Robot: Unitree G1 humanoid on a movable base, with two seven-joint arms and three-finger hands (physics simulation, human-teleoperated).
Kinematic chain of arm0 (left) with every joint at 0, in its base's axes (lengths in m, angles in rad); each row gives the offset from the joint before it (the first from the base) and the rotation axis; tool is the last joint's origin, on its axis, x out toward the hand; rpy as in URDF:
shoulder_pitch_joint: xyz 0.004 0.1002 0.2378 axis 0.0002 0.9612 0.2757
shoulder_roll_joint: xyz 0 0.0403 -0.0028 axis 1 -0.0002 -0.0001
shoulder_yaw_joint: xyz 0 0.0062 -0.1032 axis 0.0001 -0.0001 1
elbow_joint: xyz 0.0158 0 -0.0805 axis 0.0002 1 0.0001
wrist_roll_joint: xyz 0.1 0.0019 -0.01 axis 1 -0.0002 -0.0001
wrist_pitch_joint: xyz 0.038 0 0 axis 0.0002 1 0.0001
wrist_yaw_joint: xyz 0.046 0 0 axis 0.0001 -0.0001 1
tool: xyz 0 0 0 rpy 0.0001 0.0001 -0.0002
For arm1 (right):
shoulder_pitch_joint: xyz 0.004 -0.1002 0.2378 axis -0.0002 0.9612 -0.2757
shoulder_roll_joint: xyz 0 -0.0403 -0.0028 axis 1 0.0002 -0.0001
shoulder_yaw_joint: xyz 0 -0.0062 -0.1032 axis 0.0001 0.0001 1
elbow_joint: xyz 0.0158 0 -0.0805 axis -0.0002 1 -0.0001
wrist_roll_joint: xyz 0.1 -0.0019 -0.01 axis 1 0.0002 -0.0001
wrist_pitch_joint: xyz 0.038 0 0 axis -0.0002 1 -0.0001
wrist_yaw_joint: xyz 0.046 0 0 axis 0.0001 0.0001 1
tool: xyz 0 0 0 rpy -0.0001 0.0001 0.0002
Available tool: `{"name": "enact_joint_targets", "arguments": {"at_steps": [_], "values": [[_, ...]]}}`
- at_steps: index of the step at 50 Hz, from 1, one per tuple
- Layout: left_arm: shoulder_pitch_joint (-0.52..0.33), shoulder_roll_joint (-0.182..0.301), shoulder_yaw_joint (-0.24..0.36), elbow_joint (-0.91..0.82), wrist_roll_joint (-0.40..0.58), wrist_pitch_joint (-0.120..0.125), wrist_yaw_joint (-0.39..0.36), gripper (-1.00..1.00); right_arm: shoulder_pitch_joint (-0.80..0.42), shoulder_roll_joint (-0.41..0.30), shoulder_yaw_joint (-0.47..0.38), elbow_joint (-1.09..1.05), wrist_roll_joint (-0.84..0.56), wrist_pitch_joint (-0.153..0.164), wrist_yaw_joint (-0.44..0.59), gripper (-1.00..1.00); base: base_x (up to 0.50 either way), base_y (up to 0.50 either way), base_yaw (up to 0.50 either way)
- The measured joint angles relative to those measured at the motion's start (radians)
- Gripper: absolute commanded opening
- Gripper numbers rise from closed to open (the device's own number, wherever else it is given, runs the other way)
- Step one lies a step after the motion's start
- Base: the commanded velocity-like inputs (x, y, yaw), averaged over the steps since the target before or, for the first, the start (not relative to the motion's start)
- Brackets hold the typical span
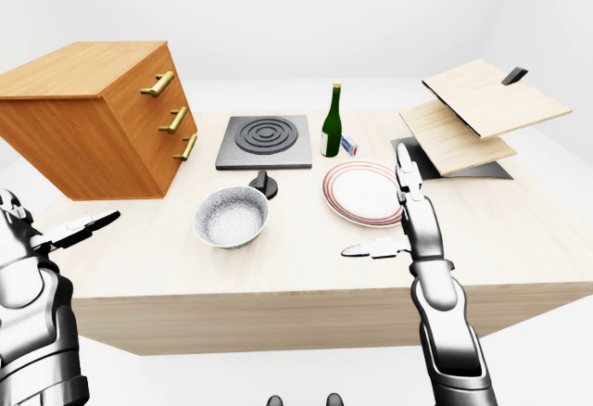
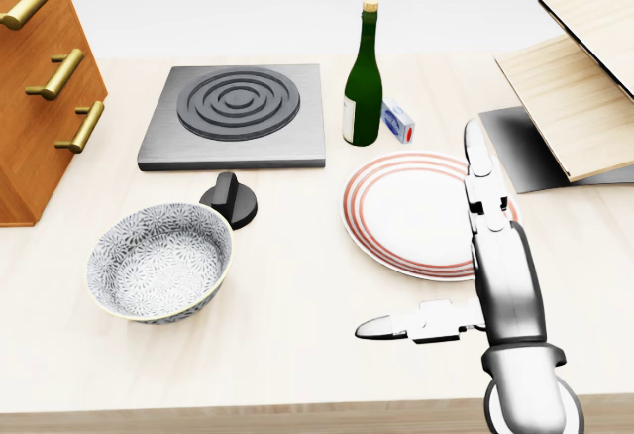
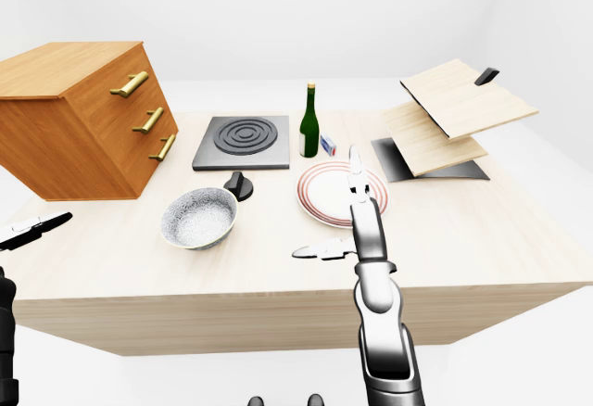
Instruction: Pick up the akita bowl and put it on the plate.
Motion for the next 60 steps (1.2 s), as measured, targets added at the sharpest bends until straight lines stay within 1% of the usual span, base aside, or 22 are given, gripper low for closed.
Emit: {"name": "enact_joint_targets", "arguments": {"at_steps": [7, 12, 20, 31, 38, 42, 56, 60], "values": [[-0.005, 0.001, -0.005, 0.018, 0.003, -0.018, 0.001, 1.0, 0.002, 0.001, 0.005, 0.001, -0.002, 0.0, 0.003, 1.0, 0.0, 0.0, 0.0], [-0.003, -0.001, -0.008, 0.011, 0.006, -0.022, 0.003, 1.0, 0.006, 0.002, 0.009, -0.002, -0.007, 0.0, 0.01, 1.0, 0.0, 0.0, 0.0], [0.001, -0.006, -0.004, -0.015, 0.014, -0.009, 0.004, 1.0, 0.011, 0.003, 0.011, -0.01, 0.003, 0.0, 0.024, 1.0, 0.0, 0.0, 0.0], [0.003, -0.008, 0.0, -0.031, 0.017, 0.005, 0.005, 1.0, 0.014, 0.003, 0.014, -0.012, 0.008, 0.0, 0.038, 1.0, 0.26, 0.0, 0.0], [0.001, -0.008, -0.001, -0.024, 0.017, -0.002, 0.002, 1.0, 0.015, 0.003, 0.014, -0.018, 0.008, 0.0, 0.043, 1.0, 0.32, 0.0, 0.0], [0.002, -0.008, 0.0, -0.028, 0.016, 0.001, 0.002, 1.0, 0.016, 0.004, 0.015, -0.023, 0.007, 0.0, 0.045, 1.0, 0.32, 0.0, 0.0], [0.008, -0.009, 0.008, -0.059, 0.016, 0.027, -0.002, 1.0, 0.016, 0.003, 0.018, -0.029, -0.003, 0.0, 0.047, 1.0, 0.32, 0.0, 0.0], [0.008, -0.009, 0.01, -0.063, 0.017, 0.03, -0.004, 1.0, 0.016, 0.003, 0.018, -0.029, -0.005, 0.0, 0.047, 1.0, 0.32, 0.0, 0.0]]}}
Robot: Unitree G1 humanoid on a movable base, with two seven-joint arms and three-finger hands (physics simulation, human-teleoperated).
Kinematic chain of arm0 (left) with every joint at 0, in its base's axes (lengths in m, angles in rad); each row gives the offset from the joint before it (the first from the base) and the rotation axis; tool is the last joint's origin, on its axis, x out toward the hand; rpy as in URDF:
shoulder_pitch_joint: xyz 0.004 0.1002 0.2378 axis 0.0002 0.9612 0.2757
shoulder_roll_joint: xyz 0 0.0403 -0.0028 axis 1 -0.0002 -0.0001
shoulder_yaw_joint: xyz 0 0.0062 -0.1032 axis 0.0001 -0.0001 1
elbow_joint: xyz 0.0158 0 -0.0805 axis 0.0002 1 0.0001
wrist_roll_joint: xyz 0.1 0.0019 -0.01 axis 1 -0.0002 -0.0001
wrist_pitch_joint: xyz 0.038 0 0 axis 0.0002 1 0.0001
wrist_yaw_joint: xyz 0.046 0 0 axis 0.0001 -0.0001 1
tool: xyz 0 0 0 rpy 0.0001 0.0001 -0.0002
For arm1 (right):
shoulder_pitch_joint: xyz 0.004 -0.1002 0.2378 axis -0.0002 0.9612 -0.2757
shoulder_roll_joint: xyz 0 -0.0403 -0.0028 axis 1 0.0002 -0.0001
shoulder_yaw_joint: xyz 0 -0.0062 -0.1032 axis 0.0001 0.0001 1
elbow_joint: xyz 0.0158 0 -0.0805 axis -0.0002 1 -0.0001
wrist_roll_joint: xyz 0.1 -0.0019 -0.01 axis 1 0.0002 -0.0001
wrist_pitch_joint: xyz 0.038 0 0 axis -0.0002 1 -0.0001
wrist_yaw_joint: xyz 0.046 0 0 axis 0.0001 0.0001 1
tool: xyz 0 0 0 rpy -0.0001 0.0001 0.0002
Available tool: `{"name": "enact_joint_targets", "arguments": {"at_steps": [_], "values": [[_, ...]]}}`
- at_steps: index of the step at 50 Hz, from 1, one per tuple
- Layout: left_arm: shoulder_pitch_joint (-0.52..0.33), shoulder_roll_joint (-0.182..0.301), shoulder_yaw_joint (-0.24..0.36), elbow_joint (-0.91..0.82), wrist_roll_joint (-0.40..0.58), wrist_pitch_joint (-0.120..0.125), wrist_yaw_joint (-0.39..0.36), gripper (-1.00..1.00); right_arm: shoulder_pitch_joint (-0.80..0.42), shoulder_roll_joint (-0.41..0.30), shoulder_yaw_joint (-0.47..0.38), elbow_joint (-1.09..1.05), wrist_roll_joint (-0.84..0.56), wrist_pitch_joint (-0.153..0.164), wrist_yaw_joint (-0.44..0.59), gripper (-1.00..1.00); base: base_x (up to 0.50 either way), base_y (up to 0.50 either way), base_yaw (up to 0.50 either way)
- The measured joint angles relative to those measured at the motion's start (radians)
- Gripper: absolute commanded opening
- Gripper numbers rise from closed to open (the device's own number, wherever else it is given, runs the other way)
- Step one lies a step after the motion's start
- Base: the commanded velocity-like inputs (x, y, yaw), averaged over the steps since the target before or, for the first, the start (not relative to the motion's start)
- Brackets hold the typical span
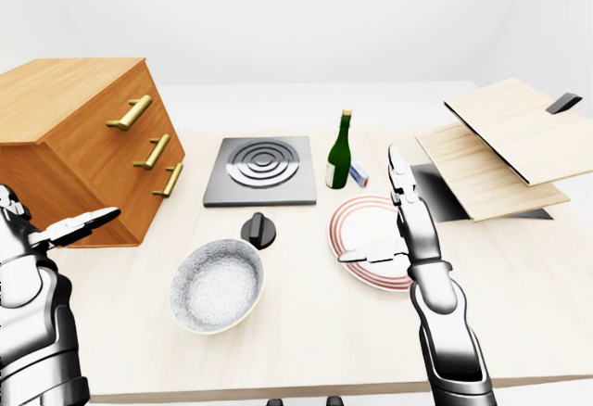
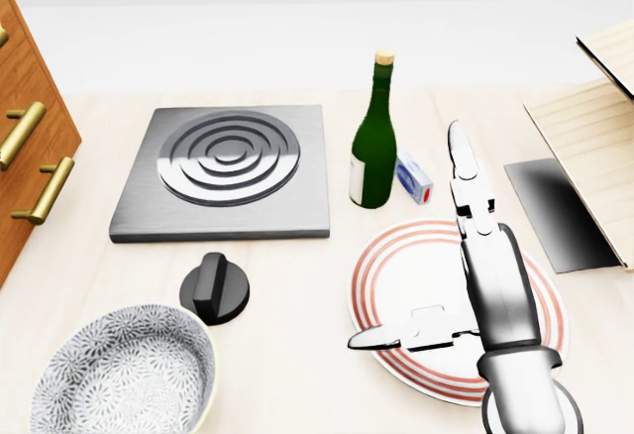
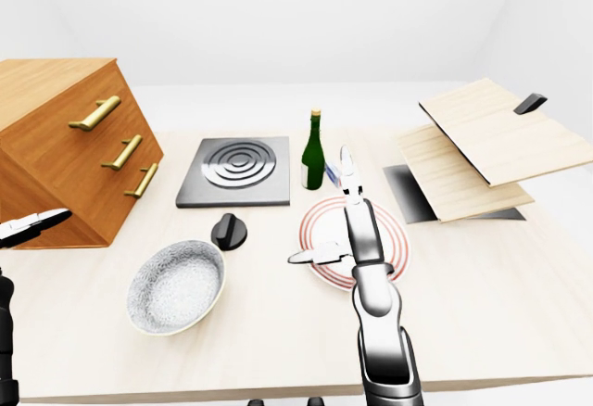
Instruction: Pick up the akita bowl and put it on the plate.
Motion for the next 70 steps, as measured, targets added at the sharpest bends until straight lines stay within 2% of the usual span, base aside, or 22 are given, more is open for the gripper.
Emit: {"name": "enact_joint_targets", "arguments": {"at_steps": [14, 31, 40, 46, 70], "values": [[0.001, 0.0, 0.002, -0.001, 0.0, -0.001, -0.003, 1.0, 0.001, 0.0, 0.002, -0.001, -0.007, 0.0, 0.0, 1.0, 0.37, 0.0, 0.0], [-0.008, 0.003, -0.009, 0.039, -0.001, -0.033, 0.0, 1.0, -0.005, -0.001, 0.001, -0.001, -0.012, 0.0, 0.003, 1.0, 0.45, 0.0, 0.0], [-0.014, 0.006, -0.016, 0.068, -0.002, -0.057, 0.002, 1.0, -0.001, 0.0, 0.022, -0.052, -0.039, 0.0, 0.024, 1.0, 0.01, 0.0, 0.0], [-0.016, 0.008, -0.02, 0.083, -0.004, -0.057, 0.004, 1.0, 0.01, 0.0, 0.044, -0.082, -0.077, 0.0, 0.041, 1.0, 0.0, 0.0, 0.0], [-0.015, 0.011, -0.016, 0.066, -0.012, -0.044, 0.007, 1.0, -0.037, 0.027, 0.172, -0.296, -0.385, 0.0, 0.28, 1.0, 0.0, 0.0, 0.0]]}}
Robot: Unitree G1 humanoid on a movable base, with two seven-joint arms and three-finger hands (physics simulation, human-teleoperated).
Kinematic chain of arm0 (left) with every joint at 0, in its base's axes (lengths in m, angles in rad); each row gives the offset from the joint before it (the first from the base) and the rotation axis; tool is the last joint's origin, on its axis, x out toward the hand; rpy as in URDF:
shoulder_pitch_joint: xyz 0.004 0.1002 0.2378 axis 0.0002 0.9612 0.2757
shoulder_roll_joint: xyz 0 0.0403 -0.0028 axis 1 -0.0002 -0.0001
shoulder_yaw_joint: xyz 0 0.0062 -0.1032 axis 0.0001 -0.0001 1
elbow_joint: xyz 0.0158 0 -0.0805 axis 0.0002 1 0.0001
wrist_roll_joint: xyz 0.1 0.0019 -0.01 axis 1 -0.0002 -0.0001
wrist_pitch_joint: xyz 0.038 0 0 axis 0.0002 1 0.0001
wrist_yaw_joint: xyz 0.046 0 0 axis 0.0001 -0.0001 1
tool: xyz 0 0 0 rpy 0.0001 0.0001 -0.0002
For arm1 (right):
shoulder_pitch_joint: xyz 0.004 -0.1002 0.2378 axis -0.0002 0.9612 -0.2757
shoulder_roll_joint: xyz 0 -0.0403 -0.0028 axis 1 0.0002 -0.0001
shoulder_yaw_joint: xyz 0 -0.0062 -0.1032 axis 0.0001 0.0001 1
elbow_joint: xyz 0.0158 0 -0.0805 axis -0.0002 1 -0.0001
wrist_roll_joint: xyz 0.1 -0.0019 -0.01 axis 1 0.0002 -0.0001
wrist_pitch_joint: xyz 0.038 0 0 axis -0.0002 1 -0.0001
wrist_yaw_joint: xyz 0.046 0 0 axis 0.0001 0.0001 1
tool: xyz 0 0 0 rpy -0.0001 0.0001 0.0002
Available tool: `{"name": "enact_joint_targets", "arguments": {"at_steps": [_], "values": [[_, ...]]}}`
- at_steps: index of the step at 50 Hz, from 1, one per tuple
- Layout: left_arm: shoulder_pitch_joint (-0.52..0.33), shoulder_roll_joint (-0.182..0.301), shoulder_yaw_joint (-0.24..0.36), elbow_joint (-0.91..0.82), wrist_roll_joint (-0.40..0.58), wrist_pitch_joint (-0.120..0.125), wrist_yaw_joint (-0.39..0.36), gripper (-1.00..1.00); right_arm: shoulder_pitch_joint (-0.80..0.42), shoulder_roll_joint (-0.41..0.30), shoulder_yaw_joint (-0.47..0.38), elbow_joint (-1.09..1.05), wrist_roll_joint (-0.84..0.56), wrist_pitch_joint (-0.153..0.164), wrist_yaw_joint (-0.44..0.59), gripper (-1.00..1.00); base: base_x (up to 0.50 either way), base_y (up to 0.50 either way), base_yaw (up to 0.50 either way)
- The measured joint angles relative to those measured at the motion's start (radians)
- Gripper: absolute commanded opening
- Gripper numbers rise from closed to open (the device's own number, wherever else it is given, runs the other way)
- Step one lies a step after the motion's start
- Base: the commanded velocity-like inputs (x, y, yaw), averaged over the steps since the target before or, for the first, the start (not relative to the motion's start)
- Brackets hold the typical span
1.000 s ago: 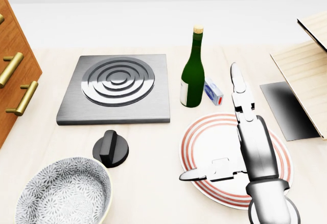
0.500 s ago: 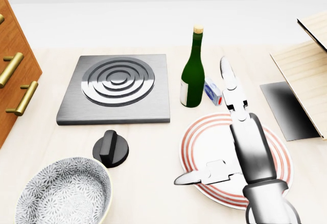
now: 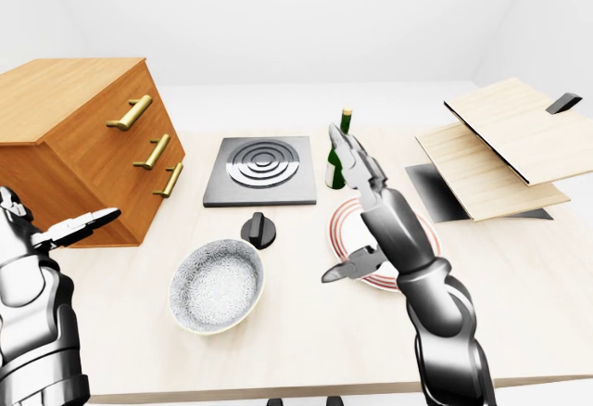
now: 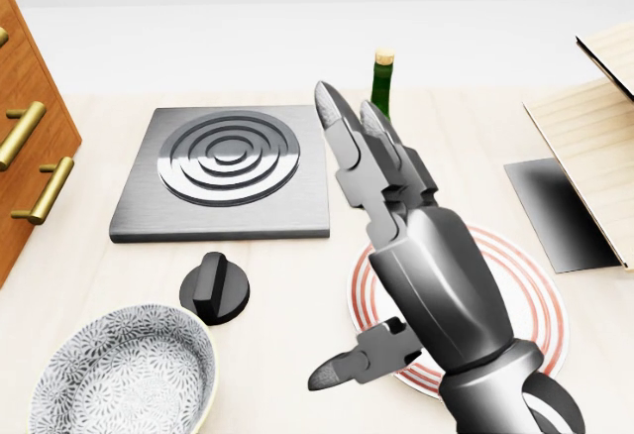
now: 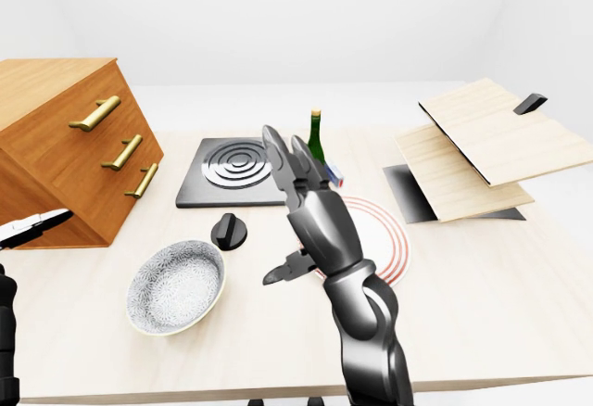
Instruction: Pick up the akita bowl and put it on the plate.
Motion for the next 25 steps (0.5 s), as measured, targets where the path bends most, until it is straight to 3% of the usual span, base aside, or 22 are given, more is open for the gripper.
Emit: {"name": "enact_joint_targets", "arguments": {"at_steps": [25], "values": [[-0.002, 0.001, 0.003, -0.009, -0.003, 0.01, 0.0, 1.0, 0.025, 0.039, 0.145, -0.124, -0.277, 0.0, 0.305, 1.0, 0.0, 0.0, 0.0]]}}
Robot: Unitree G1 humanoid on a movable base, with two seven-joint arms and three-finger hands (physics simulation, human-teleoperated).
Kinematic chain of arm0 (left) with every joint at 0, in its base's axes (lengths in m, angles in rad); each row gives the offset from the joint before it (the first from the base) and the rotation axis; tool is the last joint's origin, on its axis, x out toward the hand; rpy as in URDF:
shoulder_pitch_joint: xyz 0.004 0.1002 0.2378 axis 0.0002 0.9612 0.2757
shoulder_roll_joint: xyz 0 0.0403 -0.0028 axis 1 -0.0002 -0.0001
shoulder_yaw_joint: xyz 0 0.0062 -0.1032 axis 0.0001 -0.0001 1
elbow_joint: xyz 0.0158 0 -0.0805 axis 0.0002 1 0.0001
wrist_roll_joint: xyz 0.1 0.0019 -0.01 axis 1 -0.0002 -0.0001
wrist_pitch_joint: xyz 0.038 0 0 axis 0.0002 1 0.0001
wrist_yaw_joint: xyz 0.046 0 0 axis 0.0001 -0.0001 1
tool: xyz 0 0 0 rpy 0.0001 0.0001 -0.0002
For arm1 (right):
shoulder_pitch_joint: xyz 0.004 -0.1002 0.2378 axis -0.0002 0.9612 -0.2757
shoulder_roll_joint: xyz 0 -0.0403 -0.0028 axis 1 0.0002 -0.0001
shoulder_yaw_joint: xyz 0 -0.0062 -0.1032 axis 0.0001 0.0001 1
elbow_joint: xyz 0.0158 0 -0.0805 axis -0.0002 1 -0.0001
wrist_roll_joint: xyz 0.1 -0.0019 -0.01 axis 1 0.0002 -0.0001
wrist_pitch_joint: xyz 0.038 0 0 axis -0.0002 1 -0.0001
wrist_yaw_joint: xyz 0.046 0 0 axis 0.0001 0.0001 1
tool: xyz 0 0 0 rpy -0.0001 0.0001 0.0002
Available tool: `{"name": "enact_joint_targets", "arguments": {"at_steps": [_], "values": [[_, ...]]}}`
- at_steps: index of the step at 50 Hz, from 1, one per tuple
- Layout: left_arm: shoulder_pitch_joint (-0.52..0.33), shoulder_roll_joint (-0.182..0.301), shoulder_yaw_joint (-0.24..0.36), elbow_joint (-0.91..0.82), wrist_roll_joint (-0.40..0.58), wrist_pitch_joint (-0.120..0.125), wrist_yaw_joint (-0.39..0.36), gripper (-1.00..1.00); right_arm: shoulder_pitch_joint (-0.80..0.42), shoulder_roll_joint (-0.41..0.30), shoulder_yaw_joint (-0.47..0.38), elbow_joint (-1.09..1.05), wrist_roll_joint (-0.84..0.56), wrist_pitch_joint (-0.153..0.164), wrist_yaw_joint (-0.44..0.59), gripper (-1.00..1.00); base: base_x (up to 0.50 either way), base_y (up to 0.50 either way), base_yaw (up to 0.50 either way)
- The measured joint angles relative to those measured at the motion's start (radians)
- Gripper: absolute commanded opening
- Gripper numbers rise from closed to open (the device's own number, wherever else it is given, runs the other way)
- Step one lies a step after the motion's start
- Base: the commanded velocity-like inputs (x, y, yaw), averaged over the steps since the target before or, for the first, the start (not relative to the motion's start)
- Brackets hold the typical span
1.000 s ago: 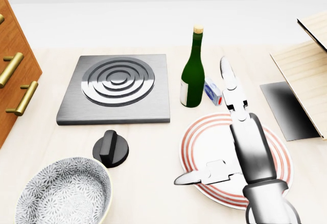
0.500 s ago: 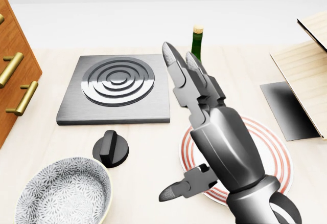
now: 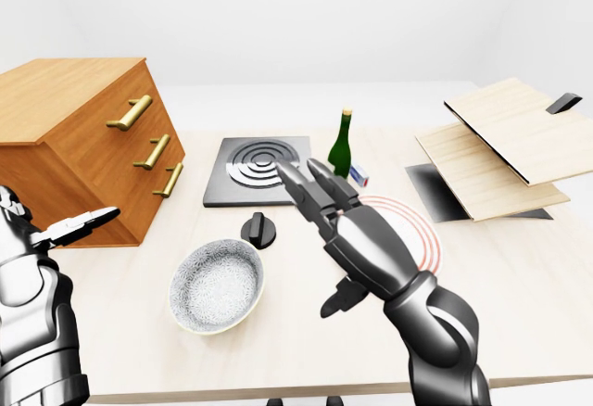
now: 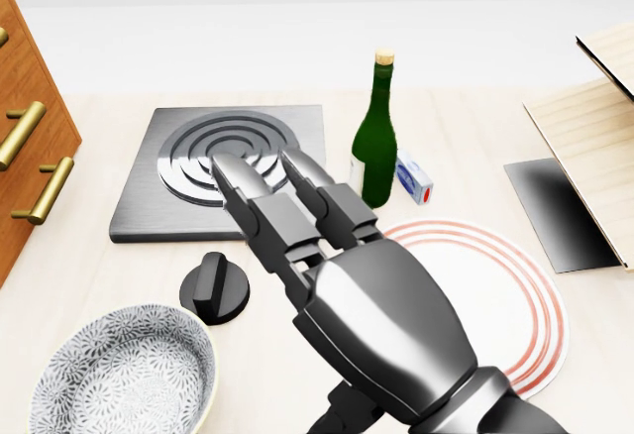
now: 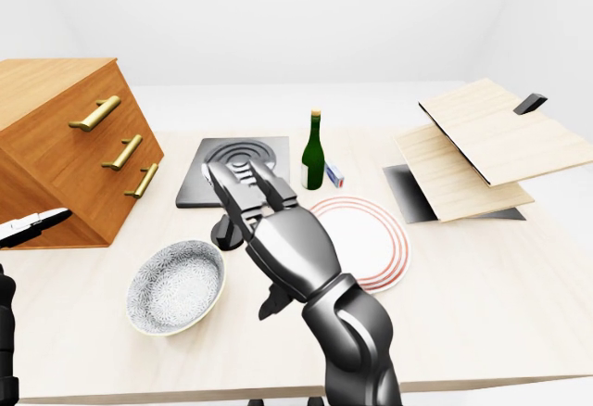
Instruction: Pick up the akita bowl and put it on the plate.
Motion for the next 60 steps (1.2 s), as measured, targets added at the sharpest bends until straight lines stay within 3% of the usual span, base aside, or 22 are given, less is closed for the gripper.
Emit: {"name": "enact_joint_targets", "arguments": {"at_steps": [3, 23, 41, 60], "values": [[0.001, 0.0, 0.001, -0.002, 0.0, 0.001, 0.0, 1.0, 0.0, 0.007, 0.012, -0.013, -0.03, 0.0, 0.042, 1.0, 0.0, 0.0, 0.0], [0.0, -0.002, -0.001, 0.002, -0.002, -0.006, 0.002, 1.0, -0.031, 0.051, 0.067, -0.065, -0.214, 0.0, 0.042, 1.0, 0.0, 0.0, 0.0], [0.006, -0.003, 0.005, -0.011, -0.006, 0.003, -0.002, 1.0, -0.043, 0.093, 0.123, -0.069, -0.314, -0.001, 0.042, 1.0, 0.0, 0.0, 0.0], [0.003, -0.003, 0.003, -0.005, -0.007, -0.001, -0.002, 1.0, -0.012, 0.099, 0.206, -0.046, -0.35, -0.033, 0.042, 1.0, 0.0, 0.0, 0.0]]}}
